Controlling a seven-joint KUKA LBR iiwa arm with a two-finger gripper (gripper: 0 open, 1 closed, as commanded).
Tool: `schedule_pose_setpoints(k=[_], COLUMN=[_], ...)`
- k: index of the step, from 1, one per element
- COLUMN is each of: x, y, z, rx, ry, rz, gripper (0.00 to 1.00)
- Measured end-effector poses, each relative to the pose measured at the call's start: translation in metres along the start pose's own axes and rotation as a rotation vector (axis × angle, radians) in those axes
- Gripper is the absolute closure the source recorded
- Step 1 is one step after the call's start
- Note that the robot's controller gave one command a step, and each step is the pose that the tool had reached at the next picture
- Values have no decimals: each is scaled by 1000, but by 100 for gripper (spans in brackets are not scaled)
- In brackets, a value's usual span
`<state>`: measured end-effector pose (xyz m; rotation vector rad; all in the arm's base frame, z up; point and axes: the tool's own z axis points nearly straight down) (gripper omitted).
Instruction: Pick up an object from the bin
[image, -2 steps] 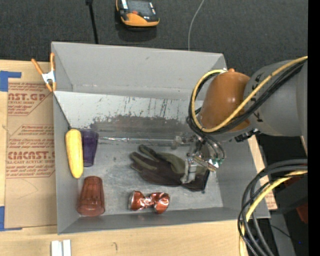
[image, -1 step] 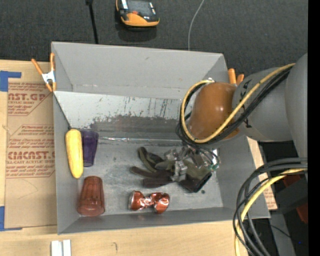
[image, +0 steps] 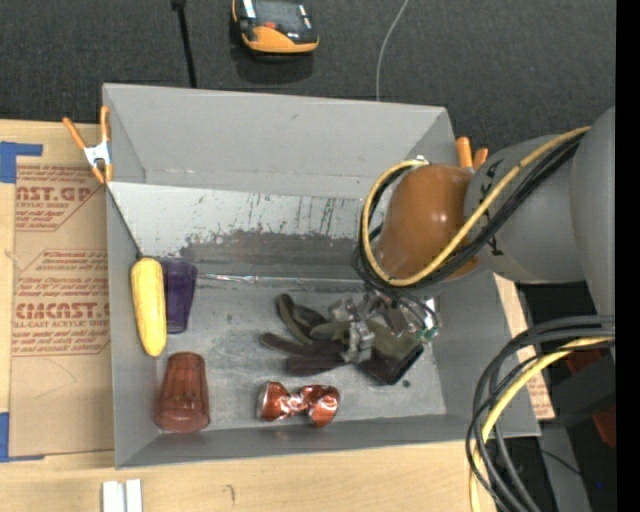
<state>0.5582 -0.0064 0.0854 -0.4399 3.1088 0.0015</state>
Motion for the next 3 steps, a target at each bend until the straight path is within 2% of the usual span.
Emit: schedule_pose_setpoints(k=[1,2,3], x=[0,0,-15], y=[-25,-25,-45], z=[-82,-82,-194], rx=[0,0,0], ry=[-1,-1,-2], rz=[-283,-283,-290], gripper=[100,100,100])
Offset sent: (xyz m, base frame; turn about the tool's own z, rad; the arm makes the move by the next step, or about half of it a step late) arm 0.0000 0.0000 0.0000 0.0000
